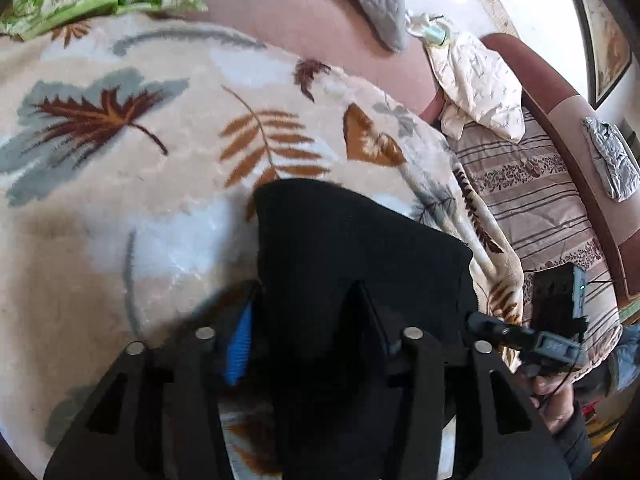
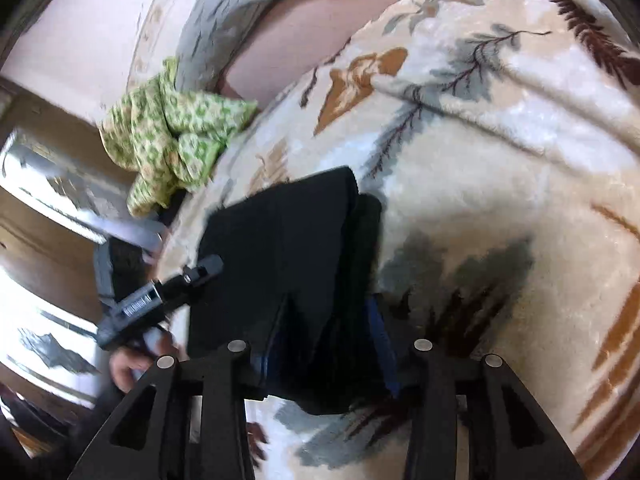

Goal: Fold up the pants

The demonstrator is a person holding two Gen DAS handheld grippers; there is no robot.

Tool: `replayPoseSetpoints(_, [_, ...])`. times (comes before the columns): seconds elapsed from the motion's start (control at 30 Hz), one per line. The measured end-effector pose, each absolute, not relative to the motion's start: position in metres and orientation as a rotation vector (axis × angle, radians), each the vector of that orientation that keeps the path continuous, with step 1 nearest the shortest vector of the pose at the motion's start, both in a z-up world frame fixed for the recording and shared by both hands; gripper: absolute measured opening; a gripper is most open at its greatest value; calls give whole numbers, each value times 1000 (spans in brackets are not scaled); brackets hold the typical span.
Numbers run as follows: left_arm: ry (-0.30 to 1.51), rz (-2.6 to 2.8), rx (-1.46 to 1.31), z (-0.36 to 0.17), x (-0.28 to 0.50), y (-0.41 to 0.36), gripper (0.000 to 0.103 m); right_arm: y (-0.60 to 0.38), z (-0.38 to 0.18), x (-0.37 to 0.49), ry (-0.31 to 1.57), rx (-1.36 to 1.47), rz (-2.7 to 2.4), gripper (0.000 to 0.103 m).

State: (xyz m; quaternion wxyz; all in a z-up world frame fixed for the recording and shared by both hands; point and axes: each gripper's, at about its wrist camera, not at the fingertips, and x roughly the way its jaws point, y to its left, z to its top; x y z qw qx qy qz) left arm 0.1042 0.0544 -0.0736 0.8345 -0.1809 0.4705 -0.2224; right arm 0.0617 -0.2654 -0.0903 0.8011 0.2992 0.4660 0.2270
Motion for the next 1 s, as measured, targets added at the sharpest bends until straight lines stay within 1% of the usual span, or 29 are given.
replayPoseSetpoints(0.03, [980,-454,-345,-72,100,54,54,-265,-82,59,973,620,491,44])
replayPoseSetpoints(0.07, [963,-431,-308,-70,97,52,63,-263,-75,56,949,585,489,44])
replayPoseSetpoints(0.13, [906,-360,-205,-66,88,45,71,-262,-64,51,906,526,461,44])
replayPoseSetpoints(0.2, [848,-301,-131,-66,78,36,75,-259,-51,44,859,435,386,44])
replayPoseSetpoints(0.23, [828,-277,-120,-69,76,35,80,-253,-40,36,807,324,307,44])
replayPoseSetpoints(0.33, [808,-238,-115,-72,77,38,85,-220,-15,16,658,28,207,45])
replayPoseSetpoints(0.4, [814,-236,-119,-73,79,39,85,-200,-9,8,588,-66,202,45])
replayPoseSetpoints(0.47, [814,-236,-121,-74,79,40,86,-182,-10,7,589,-132,195,45])
replayPoseSetpoints(0.53, [813,-235,-123,-74,79,41,86,-170,-19,9,643,-175,212,45])
replayPoseSetpoints(0.67, [814,-237,-125,-75,79,39,88,-157,-55,18,824,-236,214,44])
replayPoseSetpoints(0.73, [814,-235,-127,-75,78,39,88,-163,-59,18,815,-208,218,54])
replayPoseSetpoints(0.77, [813,-237,-129,-76,78,39,88,-169,-59,21,830,-186,198,66])
replayPoseSetpoints(0.8, [813,-238,-130,-76,78,39,88,-175,-60,24,839,-150,185,73])
replayPoseSetpoints(0.9, [814,-238,-132,-76,78,39,88,-188,-59,27,870,-45,189,73])
replayPoseSetpoints(1.0, [814,-237,-135,-76,78,39,88,-179,-49,17,809,-151,157,72])
